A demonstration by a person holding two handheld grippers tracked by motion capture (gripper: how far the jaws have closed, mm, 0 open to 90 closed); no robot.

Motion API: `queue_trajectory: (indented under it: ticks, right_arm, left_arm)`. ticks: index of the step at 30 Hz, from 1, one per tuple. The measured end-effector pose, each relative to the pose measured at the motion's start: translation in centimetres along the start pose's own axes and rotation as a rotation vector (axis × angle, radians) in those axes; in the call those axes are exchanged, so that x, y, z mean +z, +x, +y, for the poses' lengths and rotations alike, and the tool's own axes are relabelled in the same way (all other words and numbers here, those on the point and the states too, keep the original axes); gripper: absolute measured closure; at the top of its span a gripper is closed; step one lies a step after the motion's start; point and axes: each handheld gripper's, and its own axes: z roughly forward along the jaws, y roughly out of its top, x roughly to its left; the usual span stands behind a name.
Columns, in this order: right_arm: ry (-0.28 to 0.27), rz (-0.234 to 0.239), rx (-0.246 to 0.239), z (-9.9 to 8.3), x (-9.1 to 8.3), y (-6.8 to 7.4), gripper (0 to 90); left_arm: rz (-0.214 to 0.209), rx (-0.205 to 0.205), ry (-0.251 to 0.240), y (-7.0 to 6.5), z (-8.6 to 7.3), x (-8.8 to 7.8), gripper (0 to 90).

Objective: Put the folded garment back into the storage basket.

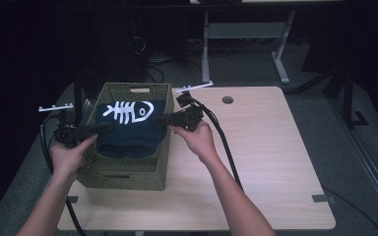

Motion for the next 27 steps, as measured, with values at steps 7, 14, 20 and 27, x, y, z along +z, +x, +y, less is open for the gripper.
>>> queue_trajectory:
  ticks: [7,14,20,27]
  right_arm:
    - [0.003,0.004,0.007,0.0,1.2,-0.1,71.9]
    - [0.011,0.007,0.012,0.0,2.4,-0.2,71.9]
    - [0.016,0.007,0.014,0.0,3.3,-0.4,71.9]
    - [0.025,-0.004,0.021,-0.1,4.0,-0.7,71.9]
  left_arm:
    - [0.011,-0.012,0.006,1.0,-0.2,-0.3,70.5]
    - [0.02,-0.022,0.011,2.1,-0.4,-0.6,70.3]
    - [0.015,-0.032,0.017,3.0,-0.5,-0.6,70.0]
    - [0.015,-0.038,0.037,3.9,-0.5,-0.2,69.7]
